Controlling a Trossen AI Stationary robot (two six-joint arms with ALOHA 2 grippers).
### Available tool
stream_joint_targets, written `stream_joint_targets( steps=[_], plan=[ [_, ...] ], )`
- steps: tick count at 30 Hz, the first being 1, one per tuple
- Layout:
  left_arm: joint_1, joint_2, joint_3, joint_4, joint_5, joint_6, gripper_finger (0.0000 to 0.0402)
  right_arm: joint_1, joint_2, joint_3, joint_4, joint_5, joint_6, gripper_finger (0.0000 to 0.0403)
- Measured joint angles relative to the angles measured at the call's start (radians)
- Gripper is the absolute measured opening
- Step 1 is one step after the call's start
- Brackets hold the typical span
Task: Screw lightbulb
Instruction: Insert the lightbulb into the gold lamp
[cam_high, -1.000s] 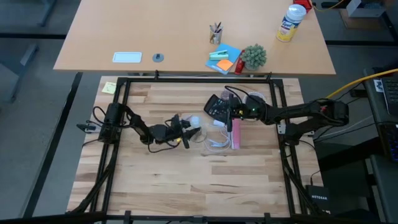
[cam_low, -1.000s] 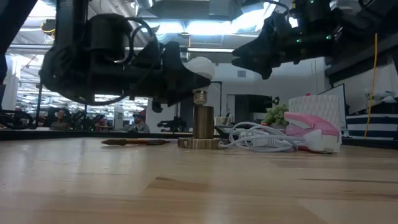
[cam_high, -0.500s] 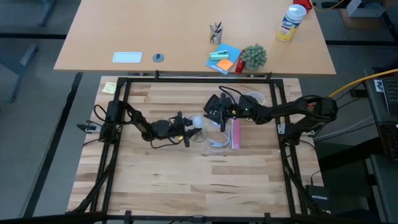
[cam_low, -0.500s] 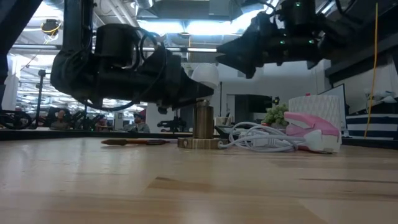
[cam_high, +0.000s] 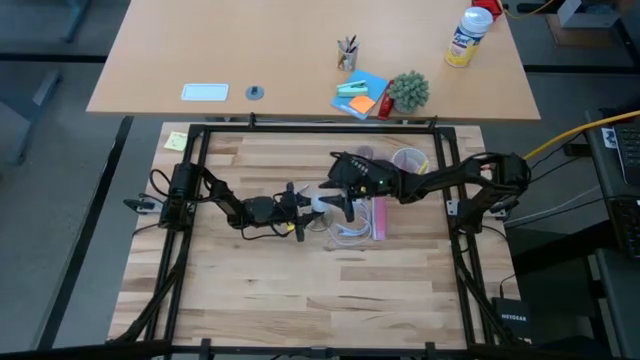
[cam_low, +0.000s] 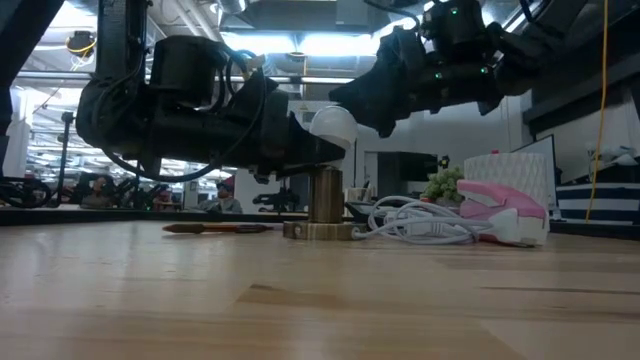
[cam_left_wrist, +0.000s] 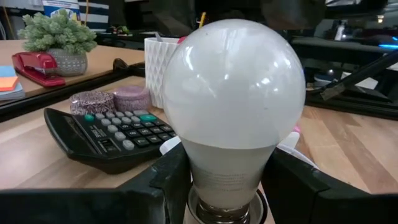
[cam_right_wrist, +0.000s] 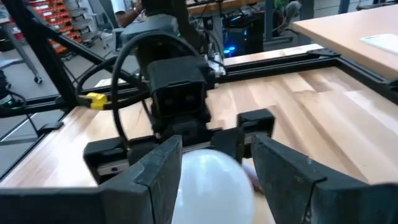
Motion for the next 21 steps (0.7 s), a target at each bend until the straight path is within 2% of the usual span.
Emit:
stream_joint_targets(
  steps=[14,21],
  plan=[
    [-0.001,0.000,0.000,-0.009,0.000,-0.001,0.0162,0.017,-0.035,0.001,0.039,0.055,-0.026,0.0198],
    [-0.013,0.000,0.000,-0.010,-0.004,0.000,0.0162,0.017,-0.091,0.002,-0.083,0.057,-0.048,0.0198]
  ],
)
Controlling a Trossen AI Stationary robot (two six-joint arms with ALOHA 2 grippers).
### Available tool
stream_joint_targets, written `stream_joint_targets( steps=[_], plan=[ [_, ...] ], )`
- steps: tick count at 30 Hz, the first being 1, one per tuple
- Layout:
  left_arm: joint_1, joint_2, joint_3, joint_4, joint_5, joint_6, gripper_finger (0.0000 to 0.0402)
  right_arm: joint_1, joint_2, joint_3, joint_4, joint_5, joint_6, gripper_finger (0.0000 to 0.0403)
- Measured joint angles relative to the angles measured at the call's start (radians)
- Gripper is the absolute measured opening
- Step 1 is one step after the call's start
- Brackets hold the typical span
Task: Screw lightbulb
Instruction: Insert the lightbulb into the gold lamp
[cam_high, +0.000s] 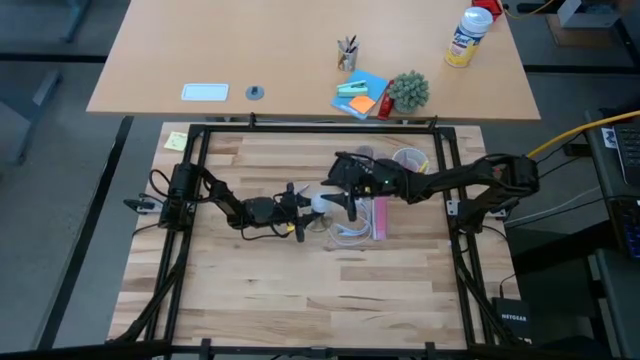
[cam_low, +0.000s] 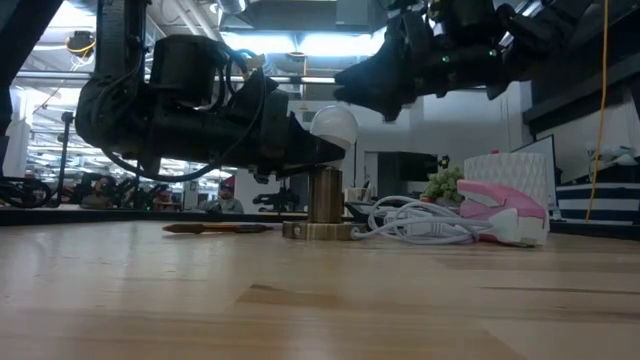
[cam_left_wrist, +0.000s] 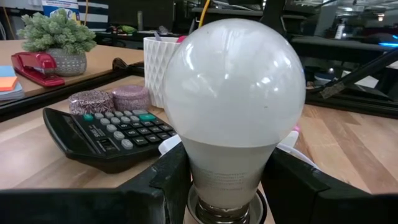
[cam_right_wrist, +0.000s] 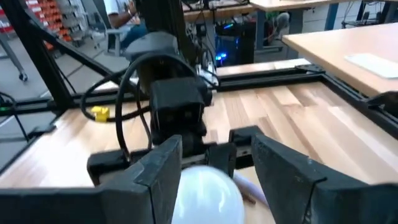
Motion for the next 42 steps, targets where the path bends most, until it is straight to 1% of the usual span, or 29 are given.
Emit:
stream_joint_targets(
  steps=[7,20,24,27,29,37,40,42],
  plan=[
    [-0.007,0.000,-0.001,0.000,0.000,0.000,0.0162,0.000,0.020,0.000,-0.068,0.000,-0.002,0.0198],
    [-0.007,0.000,-0.002,-0.004,0.000,-0.003,0.0162,0.015,0.074,0.002,-0.004,-0.002,0.025,0.0198],
    [-0.008,0.001,-0.001,-0.004,-0.003,-0.001,0.0162,0.041,0.076,0.001,0.003,0.017,0.003,0.0198],
    [-0.008,0.001,-0.001,-0.004,-0.004,-0.003,0.0162,0.057,0.076,0.001,-0.001,0.077,-0.008,0.0198],
    [-0.008,0.001,-0.001,-0.004,-0.005,-0.006,0.0162,0.060,0.075,0.001,-0.006,0.093,-0.025,0.0198],
    [-0.008,0.001,-0.001,-0.001,-0.009,-0.013,0.0162,0.060,0.110,0.002,0.011,0.094,-0.026,0.0198],
    [-0.011,0.002,-0.002,0.001,-0.014,-0.044,0.0171,0.060,0.136,0.002,0.033,0.080,-0.002,0.0198],
    [-0.012,0.002,-0.001,-0.005,-0.009,-0.076,0.0184,0.060,0.139,0.002,0.041,0.069,0.005,0.0198]
  ],
)
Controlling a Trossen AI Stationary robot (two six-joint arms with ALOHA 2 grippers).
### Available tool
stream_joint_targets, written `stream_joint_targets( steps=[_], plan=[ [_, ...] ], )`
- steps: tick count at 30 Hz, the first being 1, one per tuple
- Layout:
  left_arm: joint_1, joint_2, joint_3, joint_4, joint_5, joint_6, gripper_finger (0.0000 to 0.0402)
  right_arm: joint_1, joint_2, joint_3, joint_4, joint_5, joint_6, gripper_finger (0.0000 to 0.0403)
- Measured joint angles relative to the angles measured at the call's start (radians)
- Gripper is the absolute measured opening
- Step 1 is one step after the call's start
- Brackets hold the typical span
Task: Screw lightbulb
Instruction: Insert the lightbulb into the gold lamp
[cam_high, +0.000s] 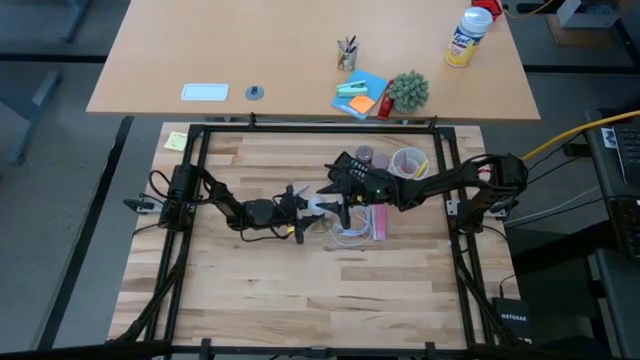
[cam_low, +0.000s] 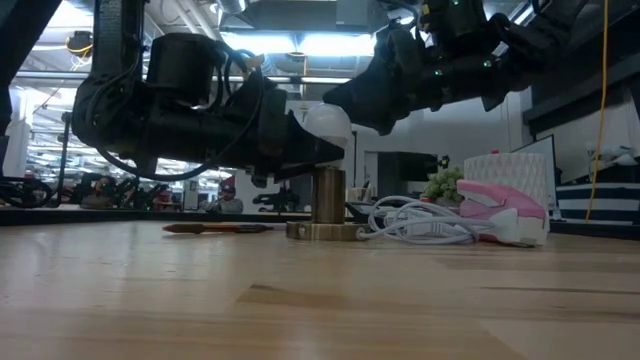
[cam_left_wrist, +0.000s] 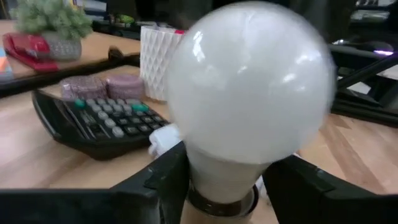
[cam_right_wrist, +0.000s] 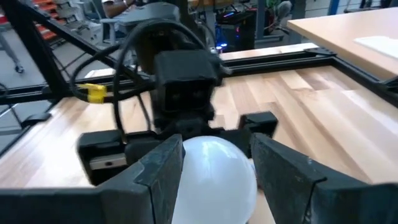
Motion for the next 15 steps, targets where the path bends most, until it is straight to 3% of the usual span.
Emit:
stream_joint_targets(
  steps=[8,15],
  plan=[
    [-0.001,0.001,0.000,-0.001,0.001,0.006,0.0238,0.000,0.003,-0.002,0.029,-0.020,0.000,0.0198],
    [-0.016,0.001,0.000,0.002,-0.004,0.078,0.0243,0.000,0.003,-0.002,0.030,-0.009,0.000,0.0198]
  ],
)
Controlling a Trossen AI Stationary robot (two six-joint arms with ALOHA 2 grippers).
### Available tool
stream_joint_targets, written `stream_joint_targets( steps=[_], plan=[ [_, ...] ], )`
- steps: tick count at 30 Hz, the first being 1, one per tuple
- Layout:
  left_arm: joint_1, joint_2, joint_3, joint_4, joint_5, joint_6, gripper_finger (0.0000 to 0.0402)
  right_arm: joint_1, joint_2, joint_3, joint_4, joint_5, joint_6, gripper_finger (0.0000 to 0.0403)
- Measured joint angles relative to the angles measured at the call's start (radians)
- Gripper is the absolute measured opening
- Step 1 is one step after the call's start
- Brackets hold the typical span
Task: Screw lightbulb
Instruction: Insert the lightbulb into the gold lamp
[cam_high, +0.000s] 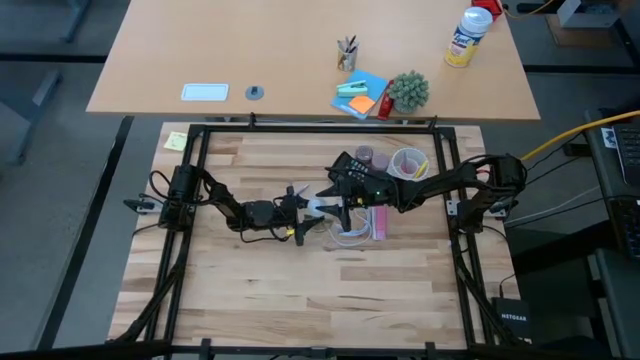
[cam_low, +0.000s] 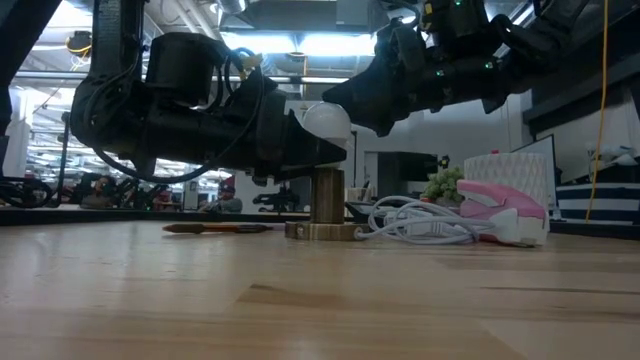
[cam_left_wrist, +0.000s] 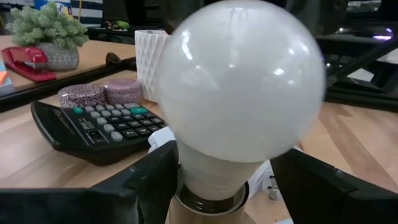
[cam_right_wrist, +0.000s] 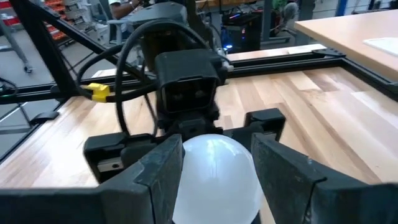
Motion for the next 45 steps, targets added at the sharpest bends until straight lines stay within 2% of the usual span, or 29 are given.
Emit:
stream_joint_targets(
  steps=[21,30,37,45],
  plan=[
    [-0.021,-0.003,-0.004,0.002,-0.059,-0.004,0.0244,-0.001,0.001,-0.001,0.000,0.027,0.000,0.0198],
    [-0.027,-0.081,-0.073,-0.035,-0.129,-0.007,0.0244,-0.001,0.001,-0.001,0.001,0.056,0.000,0.0198],
    [-0.036,-0.140,-0.147,-0.033,-0.134,-0.094,0.0244,-0.001,0.001,-0.001,0.001,0.056,0.000,0.0198],
    [-0.080,-0.150,-0.162,-0.032,-0.133,-0.188,0.0244,-0.001,0.001,-0.001,0.002,0.078,0.000,0.0198]
  ],
)
